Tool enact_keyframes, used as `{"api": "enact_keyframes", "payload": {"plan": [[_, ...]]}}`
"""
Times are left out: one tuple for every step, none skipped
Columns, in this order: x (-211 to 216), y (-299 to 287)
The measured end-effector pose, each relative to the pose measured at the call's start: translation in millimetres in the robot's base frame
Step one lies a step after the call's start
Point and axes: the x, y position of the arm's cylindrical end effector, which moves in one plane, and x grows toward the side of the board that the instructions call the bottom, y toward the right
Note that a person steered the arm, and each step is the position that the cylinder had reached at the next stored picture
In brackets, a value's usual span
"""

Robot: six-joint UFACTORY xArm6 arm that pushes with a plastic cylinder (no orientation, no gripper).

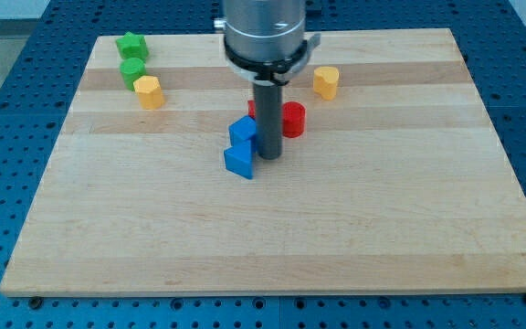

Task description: Move the red circle to the top center

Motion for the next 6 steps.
{"api": "enact_keyframes", "payload": {"plan": [[-19, 30], [-37, 40], [-56, 40], [-77, 40], [-90, 35], [-87, 22]]}}
